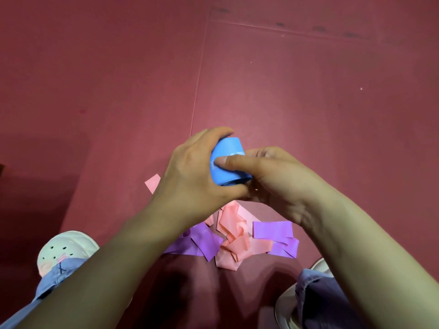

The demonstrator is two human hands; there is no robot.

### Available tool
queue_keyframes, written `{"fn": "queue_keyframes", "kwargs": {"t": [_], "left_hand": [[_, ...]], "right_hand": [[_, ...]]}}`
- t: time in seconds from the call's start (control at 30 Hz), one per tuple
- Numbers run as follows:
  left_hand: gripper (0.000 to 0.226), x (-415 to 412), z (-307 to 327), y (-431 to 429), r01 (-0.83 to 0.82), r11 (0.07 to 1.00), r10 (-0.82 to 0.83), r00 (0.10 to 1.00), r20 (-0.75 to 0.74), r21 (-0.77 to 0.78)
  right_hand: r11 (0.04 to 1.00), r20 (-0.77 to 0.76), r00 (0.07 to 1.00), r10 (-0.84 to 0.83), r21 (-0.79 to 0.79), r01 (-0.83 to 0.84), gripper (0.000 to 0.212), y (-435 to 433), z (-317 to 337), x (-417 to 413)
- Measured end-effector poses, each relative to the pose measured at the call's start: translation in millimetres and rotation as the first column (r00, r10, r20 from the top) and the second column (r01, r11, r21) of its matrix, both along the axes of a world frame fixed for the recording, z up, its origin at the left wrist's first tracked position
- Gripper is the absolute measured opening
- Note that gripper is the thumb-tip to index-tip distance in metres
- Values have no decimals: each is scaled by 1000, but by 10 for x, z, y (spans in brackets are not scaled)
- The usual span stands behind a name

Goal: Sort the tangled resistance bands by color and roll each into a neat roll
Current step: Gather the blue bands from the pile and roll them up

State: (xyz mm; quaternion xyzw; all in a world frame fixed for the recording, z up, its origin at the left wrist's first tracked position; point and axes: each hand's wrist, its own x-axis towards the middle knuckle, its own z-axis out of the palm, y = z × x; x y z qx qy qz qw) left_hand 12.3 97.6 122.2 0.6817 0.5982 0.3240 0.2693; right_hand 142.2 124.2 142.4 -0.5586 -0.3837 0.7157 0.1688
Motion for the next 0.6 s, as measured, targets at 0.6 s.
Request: {"fn": "queue_keyframes", "kwargs": {"t": [0.6], "left_hand": [[69, -17, 17, 9, -93, 995, 95, 993, 69, -28]], "right_hand": [[999, -103, 994, -43, 9, 44, 11, 23, 17, 39]]}}
